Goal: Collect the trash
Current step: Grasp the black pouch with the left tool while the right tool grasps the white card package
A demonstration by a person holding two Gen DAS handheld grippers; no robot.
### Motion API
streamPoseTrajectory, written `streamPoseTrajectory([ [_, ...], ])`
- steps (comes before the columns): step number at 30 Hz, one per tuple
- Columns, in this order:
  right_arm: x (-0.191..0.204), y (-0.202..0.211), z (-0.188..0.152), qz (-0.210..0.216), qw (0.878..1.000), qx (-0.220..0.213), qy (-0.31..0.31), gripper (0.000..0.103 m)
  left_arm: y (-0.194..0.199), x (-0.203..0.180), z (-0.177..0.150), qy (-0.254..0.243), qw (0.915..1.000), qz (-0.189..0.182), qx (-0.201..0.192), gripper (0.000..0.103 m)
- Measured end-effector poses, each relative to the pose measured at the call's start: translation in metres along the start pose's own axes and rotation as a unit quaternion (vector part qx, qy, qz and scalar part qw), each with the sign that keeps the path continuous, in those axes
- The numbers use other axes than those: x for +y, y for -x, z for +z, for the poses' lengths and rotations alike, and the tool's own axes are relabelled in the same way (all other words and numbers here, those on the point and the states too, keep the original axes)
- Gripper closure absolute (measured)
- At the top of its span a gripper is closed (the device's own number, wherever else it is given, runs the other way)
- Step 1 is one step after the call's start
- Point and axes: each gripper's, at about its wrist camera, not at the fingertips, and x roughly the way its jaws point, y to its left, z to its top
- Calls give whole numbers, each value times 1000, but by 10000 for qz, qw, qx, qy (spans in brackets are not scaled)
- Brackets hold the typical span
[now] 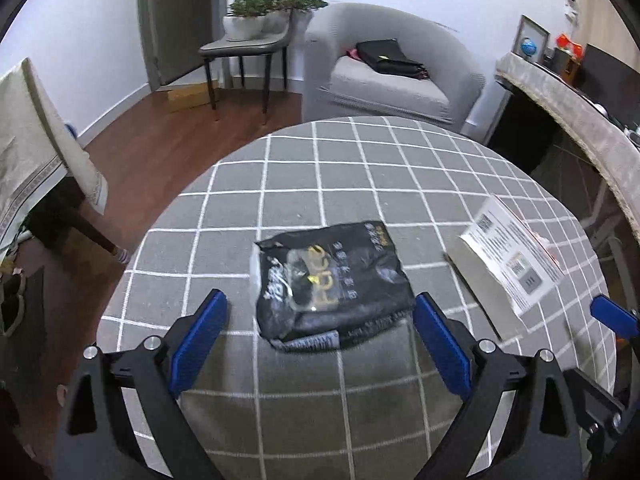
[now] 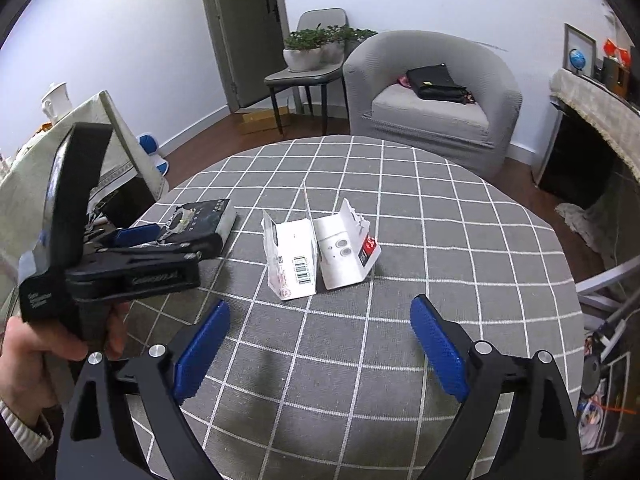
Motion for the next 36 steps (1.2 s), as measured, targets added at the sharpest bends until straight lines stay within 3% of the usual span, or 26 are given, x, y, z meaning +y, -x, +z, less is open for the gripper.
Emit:
streamPoseTrajectory([
  [5,-8,-10,3,268,9996,-3,-118,11,-5,5,5,93,9999,83,-24,7],
  [12,-24,-21,14,222,9986,-86,-479,11,-5,12,10,104,9998,-148,-45,8],
  [16,-28,-32,17,159,9983,28,-560,11,-4,12,11,-64,9998,-162,-61,20],
  [23,-26,-43,26,255,9973,45,-681,11,-4,16,11,-243,9989,-384,-76,24],
  [28,-27,-52,26,64,9967,186,-791,11,-2,22,10,-246,9978,-609,-93,26],
  [33,-33,-58,30,72,9956,209,-909,29,5,26,9,-262,9966,-767,-136,27],
  [36,-25,-62,31,58,9965,246,-801,31,10,32,10,-211,9959,-862,-183,27],
])
